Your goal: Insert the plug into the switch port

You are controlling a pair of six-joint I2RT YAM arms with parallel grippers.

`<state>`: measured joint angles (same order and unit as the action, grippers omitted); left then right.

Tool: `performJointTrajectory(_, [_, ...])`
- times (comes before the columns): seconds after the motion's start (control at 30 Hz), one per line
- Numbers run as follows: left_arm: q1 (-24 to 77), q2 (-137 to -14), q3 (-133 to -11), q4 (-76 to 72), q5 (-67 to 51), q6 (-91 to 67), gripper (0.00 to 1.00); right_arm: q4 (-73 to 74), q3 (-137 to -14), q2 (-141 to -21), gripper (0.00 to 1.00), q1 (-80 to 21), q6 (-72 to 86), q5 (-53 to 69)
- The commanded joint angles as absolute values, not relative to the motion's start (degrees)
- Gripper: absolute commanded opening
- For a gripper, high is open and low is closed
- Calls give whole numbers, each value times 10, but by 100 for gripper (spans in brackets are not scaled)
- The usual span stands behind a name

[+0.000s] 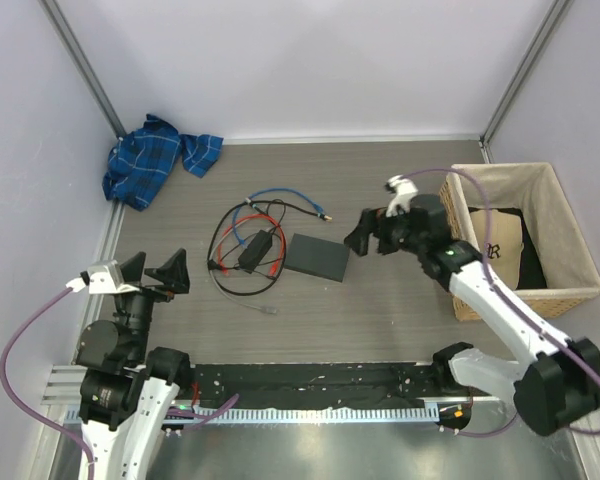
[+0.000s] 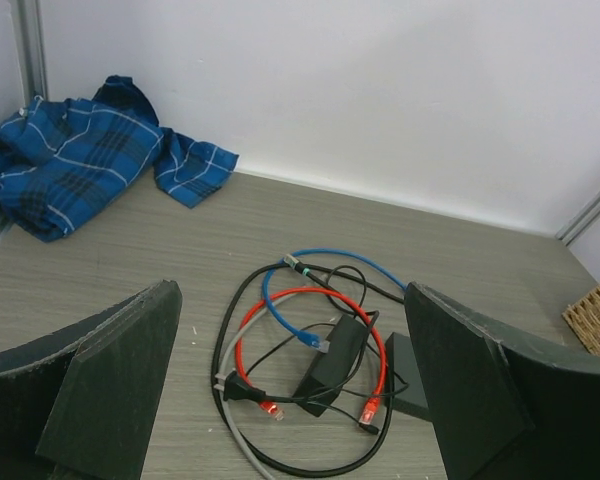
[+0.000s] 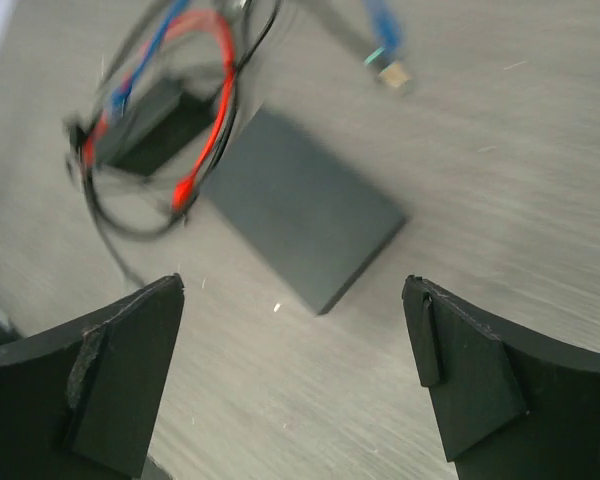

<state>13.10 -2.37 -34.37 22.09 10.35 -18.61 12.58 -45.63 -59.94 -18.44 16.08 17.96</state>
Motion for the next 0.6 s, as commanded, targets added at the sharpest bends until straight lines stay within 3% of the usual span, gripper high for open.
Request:
performJointTrajectory(0.0, [134,-31,-356,222,95,-188,100,92,-493,-673,100,-294,92,119])
performJointTrajectory(0.27, [135,-43,-354,221,85,-179,100,61,-568,-863,100,-417,-56,24])
performJointTrajectory(0.57, [135,-110,-358,226,14,-175,100,53,-667,-1023,100,-430,-89,16])
